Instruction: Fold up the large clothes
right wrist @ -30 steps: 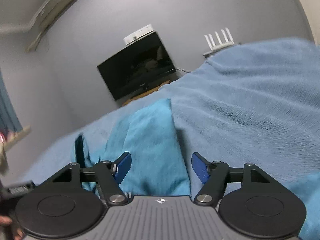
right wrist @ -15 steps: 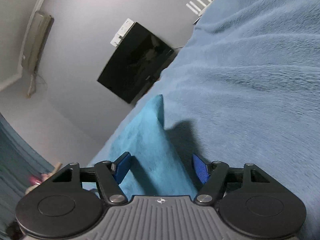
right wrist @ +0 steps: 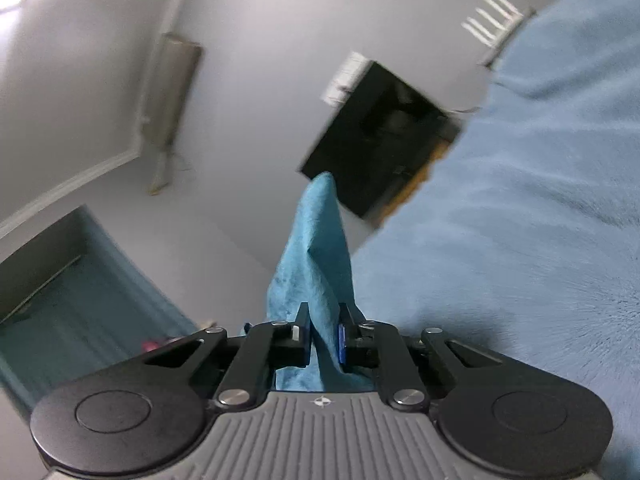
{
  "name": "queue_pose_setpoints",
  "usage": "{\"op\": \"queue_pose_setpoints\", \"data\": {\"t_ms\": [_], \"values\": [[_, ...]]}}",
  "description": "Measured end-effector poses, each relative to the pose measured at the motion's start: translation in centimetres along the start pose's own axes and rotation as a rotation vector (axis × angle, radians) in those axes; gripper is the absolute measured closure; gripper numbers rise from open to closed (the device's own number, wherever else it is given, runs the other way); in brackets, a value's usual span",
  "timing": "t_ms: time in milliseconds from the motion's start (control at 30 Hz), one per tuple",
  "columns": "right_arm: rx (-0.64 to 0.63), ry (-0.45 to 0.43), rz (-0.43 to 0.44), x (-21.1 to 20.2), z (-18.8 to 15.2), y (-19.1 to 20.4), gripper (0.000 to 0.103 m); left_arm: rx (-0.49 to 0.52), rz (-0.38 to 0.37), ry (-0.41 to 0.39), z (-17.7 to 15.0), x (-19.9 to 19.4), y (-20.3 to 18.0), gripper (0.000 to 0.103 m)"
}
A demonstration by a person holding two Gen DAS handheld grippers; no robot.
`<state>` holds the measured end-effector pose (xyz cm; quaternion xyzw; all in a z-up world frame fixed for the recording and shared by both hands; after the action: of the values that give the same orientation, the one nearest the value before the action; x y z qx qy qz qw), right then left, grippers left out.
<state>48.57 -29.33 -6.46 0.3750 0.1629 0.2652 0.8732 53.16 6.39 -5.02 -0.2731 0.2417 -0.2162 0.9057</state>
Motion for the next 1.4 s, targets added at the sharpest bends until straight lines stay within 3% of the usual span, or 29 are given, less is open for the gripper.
{"op": "queue_pose_setpoints", "data": {"t_ms": [167, 433, 533, 667, 767, 833, 867, 933, 1000, 1267, 1400], "values": [[-0.082, 0.037, 0.012, -5.3, -1.2, 4.1, 0.09, 0.028, -0.027, -0.016, -2.7, -6.4, -2.3, 0.1], [-0.246, 0.167, -0.12, -13.5, -4.6, 9.5, 0.09, -0.004, 0.008, 0.032, -9.3, -14.9, -3.4, 0.1], [-0.303, 0.257, -0.203, -16.4, -6.6, 10.3, 0.09, 0.028, 0.068, 0.082, -11.8, -16.9, -3.4, 0.1], [-0.328, 0.416, -0.423, -20.7, -8.7, 9.4, 0.084, 0.164, 0.26, 0.21, -15.2, -19.6, -3.1, 0.1], [-0.288, 0.409, -0.528, -24.0, -9.0, 9.5, 0.078, 0.129, 0.324, 0.242, -16.5, -22.4, -2.5, 0.097], [-0.269, 0.349, -0.555, -25.7, -8.8, 10.8, 0.062, 0.11, 0.338, 0.187, -16.3, -24.5, -3.1, 0.08], [-0.266, 0.318, -0.56, -25.9, -8.6, 11.4, 0.059, 0.1, 0.338, 0.151, -15.8, -25.2, -3.4, 0.074], [-0.276, 0.268, -0.553, -25.9, -8.6, 13.3, 0.056, 0.069, 0.319, 0.074, -14.9, -26.3, -4.3, 0.049], [-0.299, 0.228, -0.56, -25.3, -9.5, 15.1, 0.052, 0.066, 0.275, 0.031, -14.5, -26.5, -5.8, 0.04], [-0.548, 0.289, -0.591, -16.8, -15.5, 17.7, 0.053, 0.365, 0.291, 0.175, -18.6, -19.5, -10.0, 0.04], [-0.615, 0.407, -0.642, -13.2, -18.2, 15.9, 0.053, 0.473, 0.377, 0.318, -21.9, -16.0, -9.2, 0.04]]}}
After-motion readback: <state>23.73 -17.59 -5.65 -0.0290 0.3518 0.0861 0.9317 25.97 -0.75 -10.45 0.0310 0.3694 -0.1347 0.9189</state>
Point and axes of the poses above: each gripper's, at about its wrist camera, not at the fingertips, and x roughly the way its jaws point, y to its left, z to its top, the point moved 6 cm from there along x, roughly the way its jaws point, and after that the axes turned 5 degrees about y, right-handed, at the moved point
